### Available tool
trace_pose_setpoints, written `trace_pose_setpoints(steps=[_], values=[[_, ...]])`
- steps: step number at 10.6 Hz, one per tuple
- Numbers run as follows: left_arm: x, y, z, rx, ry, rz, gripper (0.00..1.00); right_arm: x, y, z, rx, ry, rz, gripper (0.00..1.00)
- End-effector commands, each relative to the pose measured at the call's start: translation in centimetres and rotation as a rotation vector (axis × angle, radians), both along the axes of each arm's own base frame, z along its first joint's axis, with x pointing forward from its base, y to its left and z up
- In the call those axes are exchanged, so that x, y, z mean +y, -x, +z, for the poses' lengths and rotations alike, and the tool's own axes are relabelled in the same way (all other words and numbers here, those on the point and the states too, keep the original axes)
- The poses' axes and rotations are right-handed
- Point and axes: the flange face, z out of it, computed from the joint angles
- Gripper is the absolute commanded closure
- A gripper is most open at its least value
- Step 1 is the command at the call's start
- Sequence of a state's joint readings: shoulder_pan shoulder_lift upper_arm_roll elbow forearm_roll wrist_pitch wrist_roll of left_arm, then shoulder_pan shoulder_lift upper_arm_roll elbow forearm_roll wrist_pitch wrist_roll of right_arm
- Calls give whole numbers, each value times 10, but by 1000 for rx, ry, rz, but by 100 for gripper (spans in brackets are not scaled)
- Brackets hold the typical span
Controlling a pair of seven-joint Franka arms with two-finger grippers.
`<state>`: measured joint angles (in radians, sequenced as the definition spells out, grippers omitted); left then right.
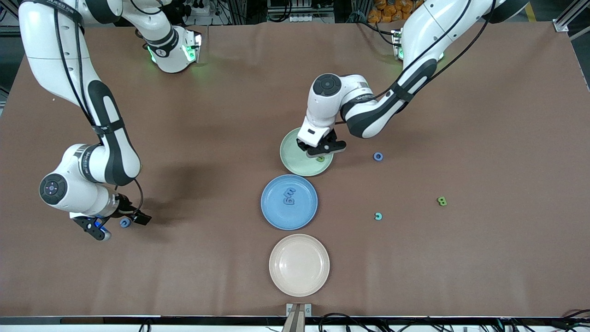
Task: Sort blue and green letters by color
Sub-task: 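Put green N on the green plate while the right gripper reaches blue c, then grasp green B with the left gripper while the right gripper grasps blue c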
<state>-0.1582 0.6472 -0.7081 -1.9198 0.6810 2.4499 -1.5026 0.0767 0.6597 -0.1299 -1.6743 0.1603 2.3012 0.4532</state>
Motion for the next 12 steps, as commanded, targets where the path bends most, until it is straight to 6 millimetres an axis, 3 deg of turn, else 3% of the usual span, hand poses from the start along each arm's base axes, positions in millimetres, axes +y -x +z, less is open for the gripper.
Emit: trace_pose_setpoints(steps=[1, 4, 5, 8, 10, 12], values=[[12, -8, -2, -10, -37, 7, 0, -22, -8, 6, -23, 14, -27, 0], [42, -31, 4, -12, -108, 7, 0, -42, -6, -3, -14, 21, -53, 0], [64, -51, 5, -9, -110, 16, 0, -48, -7, -10, -12, 24, -63, 0], [149, -106, 1, 10, -141, -17, 0, -61, -11, -22, -50, 38, -78, 0], [223, -141, 4, 21, -165, -41, 0, -61, -15, -25, -61, 41, -78, 0], [301, -157, -6, 60, -185, -132, 0, -63, -18, -28, -80, 48, -80, 0]])
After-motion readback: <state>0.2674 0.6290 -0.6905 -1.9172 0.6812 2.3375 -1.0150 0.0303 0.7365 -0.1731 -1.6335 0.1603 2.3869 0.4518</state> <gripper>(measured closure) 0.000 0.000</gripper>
